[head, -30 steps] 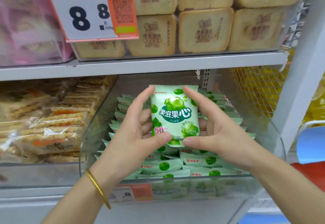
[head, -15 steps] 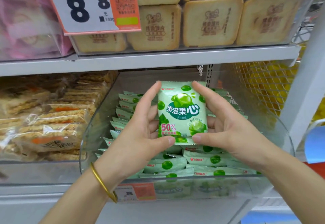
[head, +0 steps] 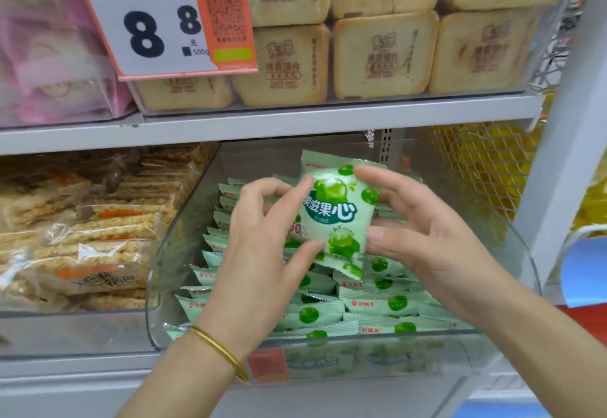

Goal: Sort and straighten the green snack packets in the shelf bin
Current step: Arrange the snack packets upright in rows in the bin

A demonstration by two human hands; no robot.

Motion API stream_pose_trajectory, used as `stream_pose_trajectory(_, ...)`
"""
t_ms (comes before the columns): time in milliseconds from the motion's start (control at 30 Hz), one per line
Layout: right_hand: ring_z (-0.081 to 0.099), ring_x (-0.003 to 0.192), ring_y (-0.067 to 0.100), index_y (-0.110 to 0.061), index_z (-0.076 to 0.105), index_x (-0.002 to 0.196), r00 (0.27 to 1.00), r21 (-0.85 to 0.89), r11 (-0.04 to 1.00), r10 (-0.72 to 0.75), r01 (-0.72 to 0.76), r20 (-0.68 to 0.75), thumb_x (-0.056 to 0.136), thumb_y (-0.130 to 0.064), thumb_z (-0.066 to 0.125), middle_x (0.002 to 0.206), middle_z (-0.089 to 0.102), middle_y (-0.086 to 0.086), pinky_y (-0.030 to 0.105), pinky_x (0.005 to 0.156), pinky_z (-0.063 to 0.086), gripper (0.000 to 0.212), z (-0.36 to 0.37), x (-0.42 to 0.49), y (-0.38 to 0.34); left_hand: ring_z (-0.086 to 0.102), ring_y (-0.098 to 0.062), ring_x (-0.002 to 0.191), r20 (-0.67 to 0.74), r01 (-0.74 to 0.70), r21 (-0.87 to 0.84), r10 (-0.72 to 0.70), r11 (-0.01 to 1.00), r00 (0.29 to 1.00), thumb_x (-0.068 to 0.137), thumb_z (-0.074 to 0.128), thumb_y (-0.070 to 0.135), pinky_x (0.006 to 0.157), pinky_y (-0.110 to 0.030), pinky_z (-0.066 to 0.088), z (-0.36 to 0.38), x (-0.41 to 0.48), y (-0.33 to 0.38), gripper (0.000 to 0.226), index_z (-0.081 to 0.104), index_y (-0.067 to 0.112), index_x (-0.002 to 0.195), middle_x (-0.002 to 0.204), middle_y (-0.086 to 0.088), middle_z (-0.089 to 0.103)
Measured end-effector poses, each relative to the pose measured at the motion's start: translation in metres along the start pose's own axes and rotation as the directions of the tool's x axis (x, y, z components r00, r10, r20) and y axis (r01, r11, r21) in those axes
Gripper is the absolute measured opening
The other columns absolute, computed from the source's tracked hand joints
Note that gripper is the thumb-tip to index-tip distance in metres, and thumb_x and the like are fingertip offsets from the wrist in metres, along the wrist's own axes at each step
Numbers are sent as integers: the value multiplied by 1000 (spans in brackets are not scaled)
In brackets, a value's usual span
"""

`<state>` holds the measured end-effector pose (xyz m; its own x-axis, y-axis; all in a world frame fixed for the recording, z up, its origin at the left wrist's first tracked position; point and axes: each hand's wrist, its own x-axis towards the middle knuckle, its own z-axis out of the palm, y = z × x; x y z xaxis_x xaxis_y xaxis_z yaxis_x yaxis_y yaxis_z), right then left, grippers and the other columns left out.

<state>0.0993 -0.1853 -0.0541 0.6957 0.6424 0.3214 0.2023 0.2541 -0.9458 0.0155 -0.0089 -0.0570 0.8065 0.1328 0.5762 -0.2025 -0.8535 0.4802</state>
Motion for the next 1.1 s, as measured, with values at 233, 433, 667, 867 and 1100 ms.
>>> stream_pose_trajectory(233, 62, 108, 34, -11, 59, 118, 992, 190, 982, -25, 1, 126, 71, -8, 63, 123, 61, 4, 42, 90, 52, 47, 4, 0, -4, 19, 11, 119, 92, 67, -34, -63, 997, 994, 64, 48, 70, 94, 6, 11, 3, -1, 9, 90, 21, 41, 144, 120, 25, 24)
stream_pose_trajectory(433, 61, 114, 29, -14, 68, 95, 995, 187, 982, 4, -22, 98, 71, -12, 64, 129, 59, 5, 41, 92, 52, 24, 5, 2, -3, 35, 14, 117, 41, 29, -156, -23, 987, 999, 79, 53, 19, 94, 1, 25, -1, 2, 10, 57, 44, 28, 135, 119, 18, 41)
stream_pose_trajectory(667, 53, 115, -4, -42, 73, 94, 975, -167, 986, -53, 16, -217, 77, -13, 72, 129, 53, -18, 13, 87, 43, 33, 10, 5, -2, 65, -8, 102, 91, 197, -638, -180, 745, 979, 93, 43, -10, 90, -30, 52, -11, 6, 16, 59, 36, 31, 135, 113, 12, 68)
stream_pose_trajectory(867, 66, 79, 13, -34, 71, 100, 981, -65, 997, -54, 42, -187, 80, 4, 64, 116, 66, -14, 17, 69, 51, 44, 14, 5, -3, 64, -7, 104, 175, 257, -651, -188, 714, 966, 87, 54, -11, 86, -24, 52, -9, 3, 15, 70, 33, 35, 136, 114, 14, 66)
stream_pose_trajectory(1100, 67, 80, 16, -33, 69, 105, 982, -49, 997, -59, 51, -181, 79, 7, 64, 115, 64, 0, 21, 68, 52, 48, 11, 4, -1, 59, 1, 109, 181, 240, -616, -162, 751, 970, 87, 55, -7, 89, -21, 50, -9, 3, 16, 70, 34, 47, 126, 116, 24, 62)
